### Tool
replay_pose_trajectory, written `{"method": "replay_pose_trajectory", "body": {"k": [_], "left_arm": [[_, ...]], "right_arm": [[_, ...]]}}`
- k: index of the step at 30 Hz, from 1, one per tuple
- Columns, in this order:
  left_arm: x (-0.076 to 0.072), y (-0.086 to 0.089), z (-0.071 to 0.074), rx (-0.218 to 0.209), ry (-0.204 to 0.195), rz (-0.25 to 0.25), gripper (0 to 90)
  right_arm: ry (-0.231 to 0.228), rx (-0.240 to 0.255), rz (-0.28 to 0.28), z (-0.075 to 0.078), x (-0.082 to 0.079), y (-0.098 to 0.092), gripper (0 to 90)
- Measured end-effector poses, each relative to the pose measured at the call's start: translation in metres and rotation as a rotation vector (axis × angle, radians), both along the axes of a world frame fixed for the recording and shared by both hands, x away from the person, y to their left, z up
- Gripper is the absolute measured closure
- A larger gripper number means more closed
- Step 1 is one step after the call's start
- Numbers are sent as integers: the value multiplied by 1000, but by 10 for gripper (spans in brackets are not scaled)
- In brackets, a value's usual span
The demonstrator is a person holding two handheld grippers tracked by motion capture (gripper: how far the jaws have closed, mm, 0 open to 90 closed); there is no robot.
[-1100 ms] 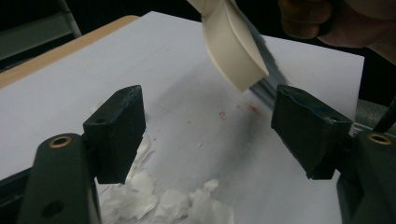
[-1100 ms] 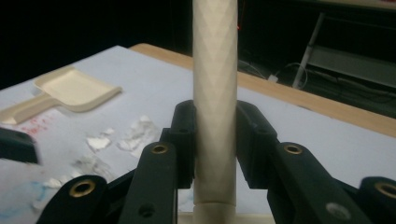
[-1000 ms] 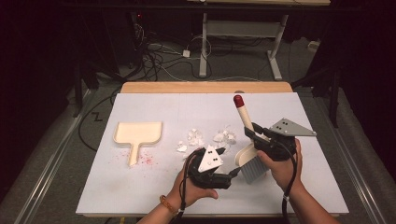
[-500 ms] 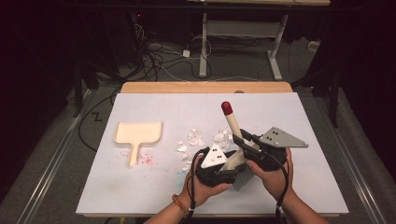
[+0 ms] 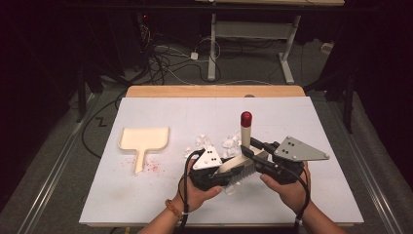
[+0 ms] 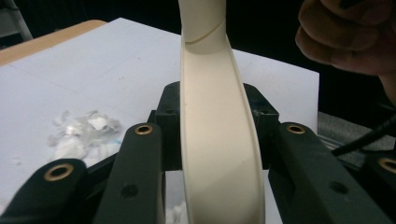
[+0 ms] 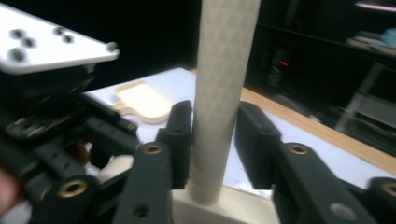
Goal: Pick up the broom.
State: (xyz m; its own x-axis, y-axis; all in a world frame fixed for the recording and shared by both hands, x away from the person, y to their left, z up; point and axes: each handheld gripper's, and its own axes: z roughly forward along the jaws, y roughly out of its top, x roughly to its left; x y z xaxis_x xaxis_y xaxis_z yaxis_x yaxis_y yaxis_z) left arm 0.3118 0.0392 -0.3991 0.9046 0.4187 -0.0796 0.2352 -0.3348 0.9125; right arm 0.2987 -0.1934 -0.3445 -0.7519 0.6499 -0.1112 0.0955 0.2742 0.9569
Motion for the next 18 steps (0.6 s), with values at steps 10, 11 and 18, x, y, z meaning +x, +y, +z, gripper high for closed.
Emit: {"method": "replay_pose_trajectory", "body": {"k": [10, 11, 18], "left_arm": [[-7, 18, 10, 135, -33, -164, 647], [-7, 18, 10, 135, -33, -164, 647], [-9, 18, 9, 139, -15, -292, 647]], "right_arm": [[77, -216, 319, -5, 13, -16, 391], [77, -216, 319, -5, 13, -16, 391], [177, -308, 510, -23, 18, -9, 456]]}}
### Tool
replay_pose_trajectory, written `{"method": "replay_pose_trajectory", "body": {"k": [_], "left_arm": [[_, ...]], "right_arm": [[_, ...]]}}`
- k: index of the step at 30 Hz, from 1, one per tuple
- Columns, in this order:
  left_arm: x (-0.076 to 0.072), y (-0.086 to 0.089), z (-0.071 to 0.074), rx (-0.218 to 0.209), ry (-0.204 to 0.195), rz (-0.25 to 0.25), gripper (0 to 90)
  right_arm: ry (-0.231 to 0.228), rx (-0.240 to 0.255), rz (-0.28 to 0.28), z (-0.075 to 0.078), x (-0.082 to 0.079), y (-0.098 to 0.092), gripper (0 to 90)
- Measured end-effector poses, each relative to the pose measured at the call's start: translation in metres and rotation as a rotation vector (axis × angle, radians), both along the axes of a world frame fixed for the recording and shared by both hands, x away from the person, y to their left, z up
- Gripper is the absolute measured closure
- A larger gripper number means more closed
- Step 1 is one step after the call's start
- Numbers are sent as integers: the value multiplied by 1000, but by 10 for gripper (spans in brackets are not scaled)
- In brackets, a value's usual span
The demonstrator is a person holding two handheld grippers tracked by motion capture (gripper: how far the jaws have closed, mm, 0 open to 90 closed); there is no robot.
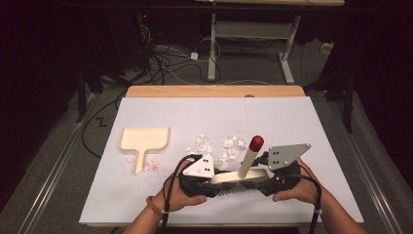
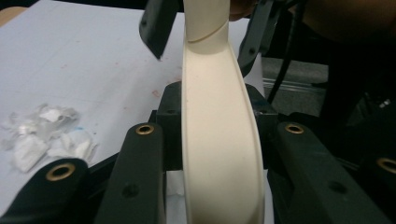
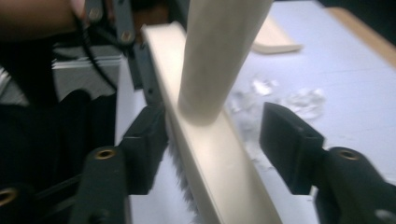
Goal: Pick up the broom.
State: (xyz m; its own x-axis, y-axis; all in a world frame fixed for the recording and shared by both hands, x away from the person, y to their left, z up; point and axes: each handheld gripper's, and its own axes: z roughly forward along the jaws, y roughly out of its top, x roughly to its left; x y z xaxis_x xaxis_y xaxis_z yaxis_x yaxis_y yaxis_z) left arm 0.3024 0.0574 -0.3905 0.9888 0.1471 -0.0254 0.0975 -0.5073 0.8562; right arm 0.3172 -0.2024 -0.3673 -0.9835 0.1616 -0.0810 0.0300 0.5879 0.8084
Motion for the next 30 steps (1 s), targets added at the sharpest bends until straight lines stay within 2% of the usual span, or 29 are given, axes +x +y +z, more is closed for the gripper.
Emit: {"method": "replay_pose_trajectory", "body": {"k": [4, 6, 8, 9, 11, 12, 14, 16, 17, 18, 19, 20, 21, 22, 26, 28, 29, 30], "left_arm": [[-1, -1, -1, 4, 5, -36, 647], [1, 0, -2, 16, 10, -51, 647], [1, 0, -4, 22, 12, -65, 646], [1, 0, -5, 19, 18, -66, 646], [4, 1, -5, 10, 26, -58, 604], [5, 1, -5, 12, 30, -57, 599], [5, 3, -4, 21, 7, -45, 586], [4, 4, -3, 20, -13, -11, 555], [3, 6, -2, 24, -34, 25, 517], [3, 8, 0, 29, -51, 60, 438], [3, 8, 0, 29, -51, 60, 407], [2, 11, 1, 38, -68, 96, 349], [-3, 17, 4, 83, -154, 201, 268], [-6, 22, 4, 91, -188, 245, 247], [-13, 51, -2, 96, -267, 374, 223], [-16, 67, -7, 99, -276, 434, 220], [-16, 67, -7, 99, -276, 434, 213], [-17, 76, -10, 103, -278, 465, 212]], "right_arm": [[24, -44, 69, -6, -2, 6, 570], [27, -54, 90, -8, -3, 8, 586], [60, -60, 102, -11, -1, 9, 605], [55, -59, 124, -13, 1, 10, 615], [87, -66, 127, -16, 0, 10, 671], [80, -64, 128, -18, 0, 11, 674], [88, -59, 125, -18, 1, 13, 677], [74, -70, 104, -18, 1, 14, 678], [74, -71, 94, -18, 1, 14, 678], [67, -69, 92, -17, 2, 13, 678], [67, -69, 92, -17, 2, 13, 678], [55, -67, 61, -15, 2, 12, 678], [54, -66, 41, -14, 2, 10, 678], [43, -55, 43, -13, 5, 9, 678], [24, -53, -36, -8, 9, 3, 678], [31, -38, -65, -7, 11, -1, 678], [24, -37, -74, -6, 12, -2, 678], [20, -38, -92, -5, 13, -4, 678]]}}
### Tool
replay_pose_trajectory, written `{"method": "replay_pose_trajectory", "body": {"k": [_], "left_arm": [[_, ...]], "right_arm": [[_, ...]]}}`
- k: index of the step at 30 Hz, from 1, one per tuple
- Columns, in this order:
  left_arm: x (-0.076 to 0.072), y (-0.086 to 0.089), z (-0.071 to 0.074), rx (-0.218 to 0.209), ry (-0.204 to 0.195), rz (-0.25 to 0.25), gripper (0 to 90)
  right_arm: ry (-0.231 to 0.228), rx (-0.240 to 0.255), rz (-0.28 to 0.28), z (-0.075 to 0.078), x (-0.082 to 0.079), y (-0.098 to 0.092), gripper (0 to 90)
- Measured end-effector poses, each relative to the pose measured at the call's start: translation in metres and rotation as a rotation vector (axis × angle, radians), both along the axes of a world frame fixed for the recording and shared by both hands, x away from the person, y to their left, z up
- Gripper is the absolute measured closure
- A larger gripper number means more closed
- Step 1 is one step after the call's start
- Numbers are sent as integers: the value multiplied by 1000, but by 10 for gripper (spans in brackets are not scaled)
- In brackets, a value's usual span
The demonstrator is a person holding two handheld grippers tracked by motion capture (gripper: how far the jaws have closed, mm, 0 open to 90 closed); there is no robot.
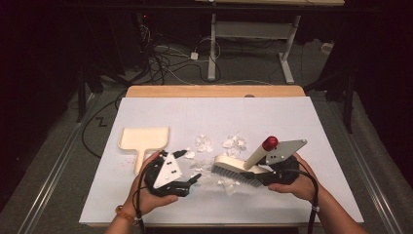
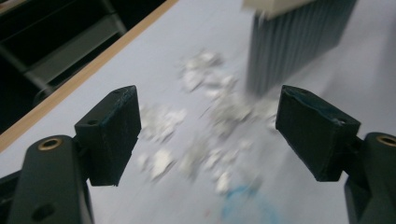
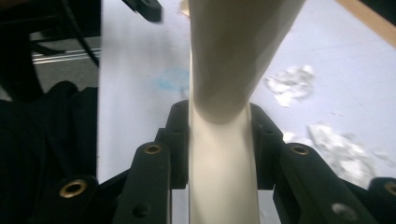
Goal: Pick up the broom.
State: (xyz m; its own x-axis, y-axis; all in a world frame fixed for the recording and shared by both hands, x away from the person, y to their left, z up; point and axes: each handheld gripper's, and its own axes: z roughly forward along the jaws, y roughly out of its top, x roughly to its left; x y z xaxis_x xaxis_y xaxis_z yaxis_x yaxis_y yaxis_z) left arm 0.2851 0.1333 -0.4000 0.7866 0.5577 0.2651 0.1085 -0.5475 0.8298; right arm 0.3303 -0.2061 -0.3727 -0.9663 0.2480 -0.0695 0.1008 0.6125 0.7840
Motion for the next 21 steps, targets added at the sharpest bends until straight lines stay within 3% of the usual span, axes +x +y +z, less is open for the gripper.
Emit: {"method": "replay_pose_trajectory", "body": {"k": [4, 6, 9, 10, 12, 14, 16, 19, 21], "left_arm": [[-4, 28, -15, 19, 0, 99, 212], [-6, 38, -23, 51, 3, 119, 212], [-12, 49, -33, 48, 24, 153, 212], [-17, 52, -37, 88, 24, 207, 212], [-20, 54, -39, 83, 26, 219, 212], [-30, 61, -44, 42, 39, 238, 212], [-32, 63, -46, 29, 48, 243, 206], [-33, 66, -52, 15, 43, 251, 201], [-31, 65, -55, 35, 36, 264, 201]], "right_arm": [[-10, 14, -42, 2, 4, -8, 678], [-5, 20, -52, 3, 5, -10, 678], [-17, 32, -102, 6, 7, -16, 678], [-16, 34, -114, 8, 7, -17, 678], [-24, 28, -145, 12, 6, -18, 678], [-36, 24, -167, 15, 6, -19, 678], [-39, 25, -176, 15, 6, -20, 678], [-37, 30, -195, 13, 10, -22, 678], [-41, 30, -199, 13, 11, -22, 678]]}}
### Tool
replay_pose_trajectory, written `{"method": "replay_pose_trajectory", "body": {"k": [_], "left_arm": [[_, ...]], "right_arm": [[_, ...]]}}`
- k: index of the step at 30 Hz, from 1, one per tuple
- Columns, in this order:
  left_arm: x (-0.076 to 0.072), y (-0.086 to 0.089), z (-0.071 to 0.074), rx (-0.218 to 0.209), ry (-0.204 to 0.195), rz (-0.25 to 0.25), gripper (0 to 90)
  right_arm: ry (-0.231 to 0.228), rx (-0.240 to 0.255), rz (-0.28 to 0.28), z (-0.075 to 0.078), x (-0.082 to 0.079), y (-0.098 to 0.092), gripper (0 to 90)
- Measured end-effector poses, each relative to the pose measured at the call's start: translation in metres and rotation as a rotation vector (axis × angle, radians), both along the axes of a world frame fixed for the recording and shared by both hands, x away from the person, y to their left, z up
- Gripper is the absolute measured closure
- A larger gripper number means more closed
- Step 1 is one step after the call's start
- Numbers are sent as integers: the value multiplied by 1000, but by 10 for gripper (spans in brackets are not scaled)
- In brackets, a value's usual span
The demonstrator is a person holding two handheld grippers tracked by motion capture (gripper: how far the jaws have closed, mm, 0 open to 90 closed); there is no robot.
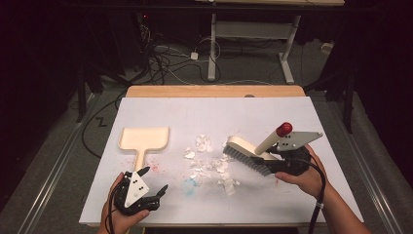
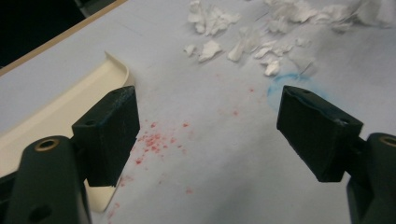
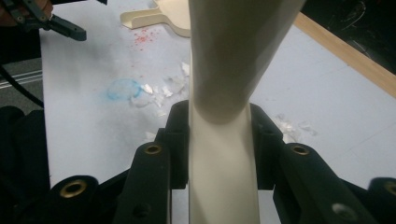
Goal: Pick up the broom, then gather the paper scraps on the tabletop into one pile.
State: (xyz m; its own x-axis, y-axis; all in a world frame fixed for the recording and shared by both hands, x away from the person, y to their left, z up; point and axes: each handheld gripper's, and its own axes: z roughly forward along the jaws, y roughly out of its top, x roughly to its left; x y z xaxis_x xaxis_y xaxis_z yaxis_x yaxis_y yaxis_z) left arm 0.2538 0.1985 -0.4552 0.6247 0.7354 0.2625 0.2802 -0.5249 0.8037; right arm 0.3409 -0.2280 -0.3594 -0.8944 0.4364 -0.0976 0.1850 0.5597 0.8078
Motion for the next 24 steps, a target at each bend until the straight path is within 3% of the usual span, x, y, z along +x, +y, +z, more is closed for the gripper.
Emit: {"method": "replay_pose_trajectory", "body": {"k": [3, 13, 15, 16, 17, 18, 19, 21, 22, 23, 24], "left_arm": [[0, 2, 0, -31, 6, 9, 197], [5, -4, -3, -13, 27, 2, 197], [5, -7, -4, -1, 34, -12, 197], [5, -8, -4, 9, 39, -18, 194], [4, -9, -5, 17, 55, -17, 194], [4, -9, -6, 25, 57, -17, 189], [4, -9, -6, 28, 61, -15, 189], [3, -8, -7, 29, 64, -12, 189], [2, -8, -7, 23, 67, -11, 189], [2, -7, -7, 21, 70, -12, 189], [2, -7, -7, 21, 70, -12, 189]], "right_arm": [[-17, 11, -26, 2, 4, -3, 678], [-60, 1, -137, 6, 27, -16, 678], [-73, -28, -162, 7, 37, -17, 678], [-111, -92, -191, 8, 47, -15, 679], [-111, -92, -191, 8, 47, -15, 679], [-132, -117, -209, 9, 58, -13, 678], [-132, -117, -209, 9, 58, -13, 678], [-131, -145, -237, 6, 78, -10, 679], [-131, -145, -237, 6, 78, -10, 679], [-145, -186, -266, -1, 90, -4, 679], [-145, -186, -266, -1, 90, -4, 679]]}}
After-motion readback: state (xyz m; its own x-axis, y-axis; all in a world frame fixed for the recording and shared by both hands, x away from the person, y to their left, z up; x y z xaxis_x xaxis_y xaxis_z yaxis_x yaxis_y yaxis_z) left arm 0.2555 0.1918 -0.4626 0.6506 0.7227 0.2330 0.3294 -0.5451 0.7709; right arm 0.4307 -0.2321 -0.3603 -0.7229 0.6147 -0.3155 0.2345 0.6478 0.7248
